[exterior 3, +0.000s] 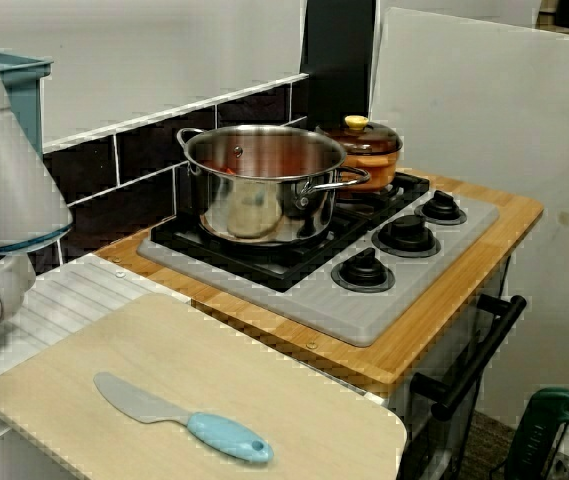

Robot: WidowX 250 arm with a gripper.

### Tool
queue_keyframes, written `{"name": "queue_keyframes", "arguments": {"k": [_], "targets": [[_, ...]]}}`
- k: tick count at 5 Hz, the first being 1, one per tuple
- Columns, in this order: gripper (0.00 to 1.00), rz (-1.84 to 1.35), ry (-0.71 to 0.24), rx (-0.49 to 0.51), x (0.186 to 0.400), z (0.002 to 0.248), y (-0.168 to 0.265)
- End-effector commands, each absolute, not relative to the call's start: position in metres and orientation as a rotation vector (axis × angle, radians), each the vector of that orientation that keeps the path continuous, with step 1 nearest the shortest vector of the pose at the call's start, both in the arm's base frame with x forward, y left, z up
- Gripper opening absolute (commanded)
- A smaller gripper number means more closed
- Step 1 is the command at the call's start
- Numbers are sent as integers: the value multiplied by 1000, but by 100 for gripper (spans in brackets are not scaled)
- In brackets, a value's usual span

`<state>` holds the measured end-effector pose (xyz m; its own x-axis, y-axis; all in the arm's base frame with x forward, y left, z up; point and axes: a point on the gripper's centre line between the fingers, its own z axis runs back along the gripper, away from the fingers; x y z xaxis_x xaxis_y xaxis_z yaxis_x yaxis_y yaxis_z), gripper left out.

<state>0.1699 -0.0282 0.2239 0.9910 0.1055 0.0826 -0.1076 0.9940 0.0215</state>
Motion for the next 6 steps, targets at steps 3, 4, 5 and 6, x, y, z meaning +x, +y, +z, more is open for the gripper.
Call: {"name": "queue_keyframes", "arguments": {"k": [3,4,5,6], "targets": [[100,57,-283,159,269,200,10],[100,-36,-292,210,286,190,12],[100,-81,-284,237,300,181,15],[100,-135,-245,234,309,181,16]]}}
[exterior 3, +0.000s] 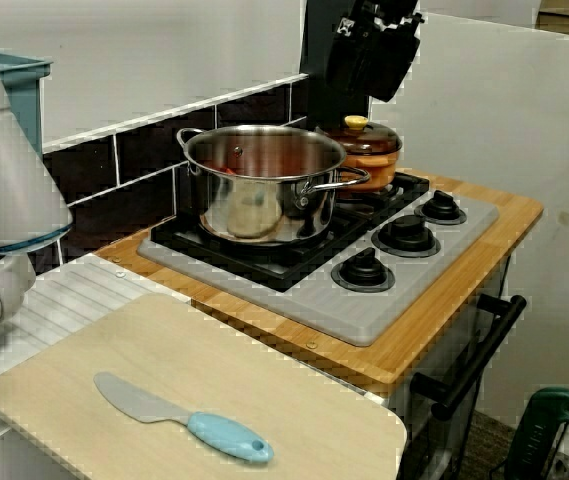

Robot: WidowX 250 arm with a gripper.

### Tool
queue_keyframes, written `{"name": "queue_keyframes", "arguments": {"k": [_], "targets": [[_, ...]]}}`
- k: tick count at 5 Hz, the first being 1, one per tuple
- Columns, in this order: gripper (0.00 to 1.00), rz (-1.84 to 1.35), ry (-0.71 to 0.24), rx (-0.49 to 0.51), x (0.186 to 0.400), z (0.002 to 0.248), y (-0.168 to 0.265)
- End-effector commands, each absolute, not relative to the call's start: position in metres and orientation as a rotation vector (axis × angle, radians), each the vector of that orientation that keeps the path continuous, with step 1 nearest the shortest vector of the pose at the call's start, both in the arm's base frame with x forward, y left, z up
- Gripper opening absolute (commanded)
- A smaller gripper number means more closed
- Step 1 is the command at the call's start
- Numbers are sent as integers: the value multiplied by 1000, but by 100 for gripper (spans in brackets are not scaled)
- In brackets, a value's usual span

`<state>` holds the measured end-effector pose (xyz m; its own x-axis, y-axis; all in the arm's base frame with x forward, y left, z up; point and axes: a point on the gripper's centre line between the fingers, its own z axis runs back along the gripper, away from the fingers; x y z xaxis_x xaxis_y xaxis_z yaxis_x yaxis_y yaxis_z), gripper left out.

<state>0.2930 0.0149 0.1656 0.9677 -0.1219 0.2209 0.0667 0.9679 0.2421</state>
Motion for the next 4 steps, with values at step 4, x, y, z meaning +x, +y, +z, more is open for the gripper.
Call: {"name": "queue_keyframes", "arguments": {"k": [4], "targets": [[100,-193,-193,188,348,158,25]]}}
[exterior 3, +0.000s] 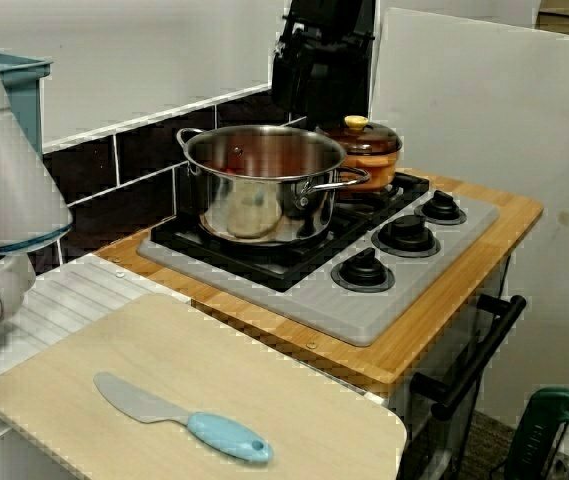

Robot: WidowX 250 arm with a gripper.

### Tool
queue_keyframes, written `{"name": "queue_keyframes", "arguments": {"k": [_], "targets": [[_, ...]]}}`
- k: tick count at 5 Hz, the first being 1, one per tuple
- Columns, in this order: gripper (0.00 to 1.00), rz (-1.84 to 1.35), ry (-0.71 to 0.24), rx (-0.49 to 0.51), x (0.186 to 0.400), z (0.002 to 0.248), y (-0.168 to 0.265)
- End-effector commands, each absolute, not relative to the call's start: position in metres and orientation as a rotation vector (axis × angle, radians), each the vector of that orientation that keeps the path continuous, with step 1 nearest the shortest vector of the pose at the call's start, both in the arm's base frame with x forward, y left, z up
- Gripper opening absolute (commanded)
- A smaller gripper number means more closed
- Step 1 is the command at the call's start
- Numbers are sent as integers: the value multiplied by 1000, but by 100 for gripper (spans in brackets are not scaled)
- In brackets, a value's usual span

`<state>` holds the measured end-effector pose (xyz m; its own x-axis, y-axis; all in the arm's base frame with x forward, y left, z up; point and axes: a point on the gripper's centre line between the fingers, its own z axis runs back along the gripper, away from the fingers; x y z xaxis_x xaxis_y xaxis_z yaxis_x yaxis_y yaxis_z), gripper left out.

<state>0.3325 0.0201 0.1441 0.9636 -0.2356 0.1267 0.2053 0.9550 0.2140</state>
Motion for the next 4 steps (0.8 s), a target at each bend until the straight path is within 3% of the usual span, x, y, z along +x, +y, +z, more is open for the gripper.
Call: {"name": "queue_keyframes", "arguments": {"k": [1,4], "targets": [[100,-175,-184,175,360,155,26],[100,-193,-112,183,371,139,31]]}}
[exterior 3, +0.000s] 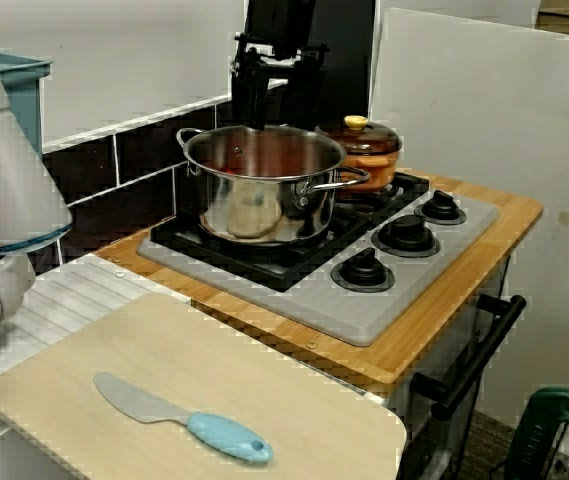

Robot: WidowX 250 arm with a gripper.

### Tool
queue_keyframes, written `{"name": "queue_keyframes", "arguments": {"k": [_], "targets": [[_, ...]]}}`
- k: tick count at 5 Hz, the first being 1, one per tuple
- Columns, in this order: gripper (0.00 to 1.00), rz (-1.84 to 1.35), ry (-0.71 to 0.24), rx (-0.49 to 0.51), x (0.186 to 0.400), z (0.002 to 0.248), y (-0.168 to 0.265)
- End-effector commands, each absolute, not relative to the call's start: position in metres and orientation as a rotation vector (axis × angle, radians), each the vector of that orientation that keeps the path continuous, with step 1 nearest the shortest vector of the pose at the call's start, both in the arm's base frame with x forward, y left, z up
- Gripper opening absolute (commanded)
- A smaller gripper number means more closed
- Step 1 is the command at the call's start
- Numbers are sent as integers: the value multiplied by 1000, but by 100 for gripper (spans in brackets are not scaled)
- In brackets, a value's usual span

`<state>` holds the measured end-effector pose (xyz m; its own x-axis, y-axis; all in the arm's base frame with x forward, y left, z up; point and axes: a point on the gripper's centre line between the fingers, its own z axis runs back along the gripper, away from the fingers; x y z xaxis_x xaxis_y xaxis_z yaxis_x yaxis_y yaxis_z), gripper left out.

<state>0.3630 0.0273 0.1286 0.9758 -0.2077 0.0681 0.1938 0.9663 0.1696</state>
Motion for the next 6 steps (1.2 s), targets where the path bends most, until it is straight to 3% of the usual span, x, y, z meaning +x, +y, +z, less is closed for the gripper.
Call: {"name": "queue_keyframes", "arguments": {"k": [1,6], "targets": [[100,-196,-105,187,371,134,33],[100,-151,-108,127,364,109,42]]}}
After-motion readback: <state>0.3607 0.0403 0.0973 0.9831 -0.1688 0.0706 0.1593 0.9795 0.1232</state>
